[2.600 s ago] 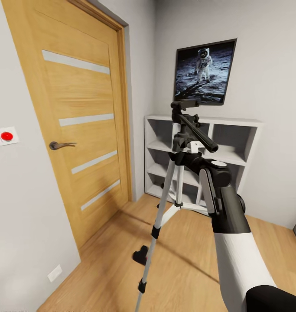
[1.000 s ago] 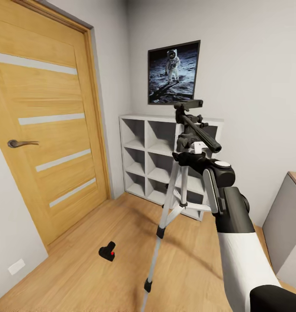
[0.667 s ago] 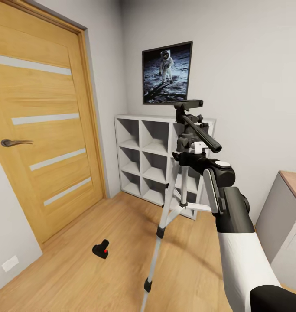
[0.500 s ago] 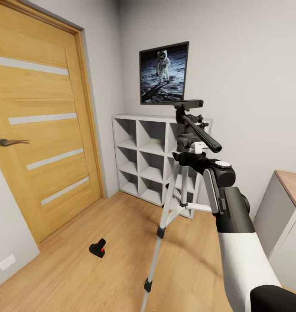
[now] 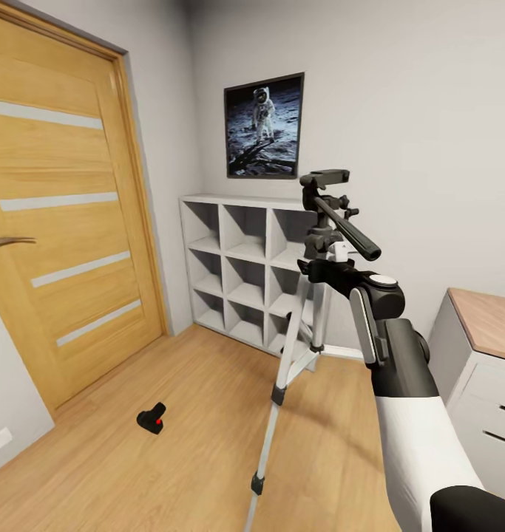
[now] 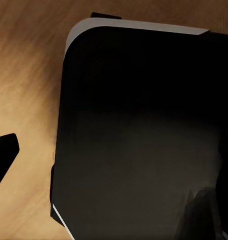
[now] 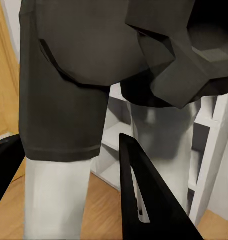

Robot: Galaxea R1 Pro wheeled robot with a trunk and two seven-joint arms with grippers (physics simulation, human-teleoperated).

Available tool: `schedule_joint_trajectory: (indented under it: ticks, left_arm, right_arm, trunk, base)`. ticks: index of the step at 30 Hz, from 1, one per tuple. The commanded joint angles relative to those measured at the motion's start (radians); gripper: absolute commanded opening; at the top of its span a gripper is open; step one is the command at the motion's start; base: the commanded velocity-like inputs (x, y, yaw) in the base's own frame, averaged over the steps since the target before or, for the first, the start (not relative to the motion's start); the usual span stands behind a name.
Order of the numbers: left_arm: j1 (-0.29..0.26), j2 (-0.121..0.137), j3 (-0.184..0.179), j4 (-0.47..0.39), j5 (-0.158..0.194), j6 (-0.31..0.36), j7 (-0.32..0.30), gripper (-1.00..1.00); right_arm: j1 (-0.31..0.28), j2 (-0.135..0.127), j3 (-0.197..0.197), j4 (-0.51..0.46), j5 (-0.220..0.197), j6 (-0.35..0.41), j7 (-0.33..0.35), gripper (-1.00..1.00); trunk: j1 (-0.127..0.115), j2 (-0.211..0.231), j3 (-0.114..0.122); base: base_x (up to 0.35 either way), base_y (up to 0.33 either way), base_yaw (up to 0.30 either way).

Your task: Attach the digital camera to the camera tripod in the bedroom.

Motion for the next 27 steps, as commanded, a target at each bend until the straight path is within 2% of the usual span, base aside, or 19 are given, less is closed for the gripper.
schedule_joint_trajectory:
  ticks: [1,27]
  left_arm:
    - [0.001,0.000,0.000,-0.002,0.008,-0.001,0.000,1.00]
    - [0.001,0.001,0.000,-0.002,0.008,-0.002,0.000,1.00]
  right_arm:
    - [-0.001,0.000,0.000,-0.001,0.000,0.004,0.004,-1.00]
    - [0.005,0.000,-0.002,-0.001,-0.003,0.003,0.005,-1.00]
  trunk:
    - [0.000,-0.001,-0.001]
    - [0.000,-0.001,-0.001]
  base:
    - [-0.027,-0.152,0.000]
    - [-0.001,-0.006,0.000]
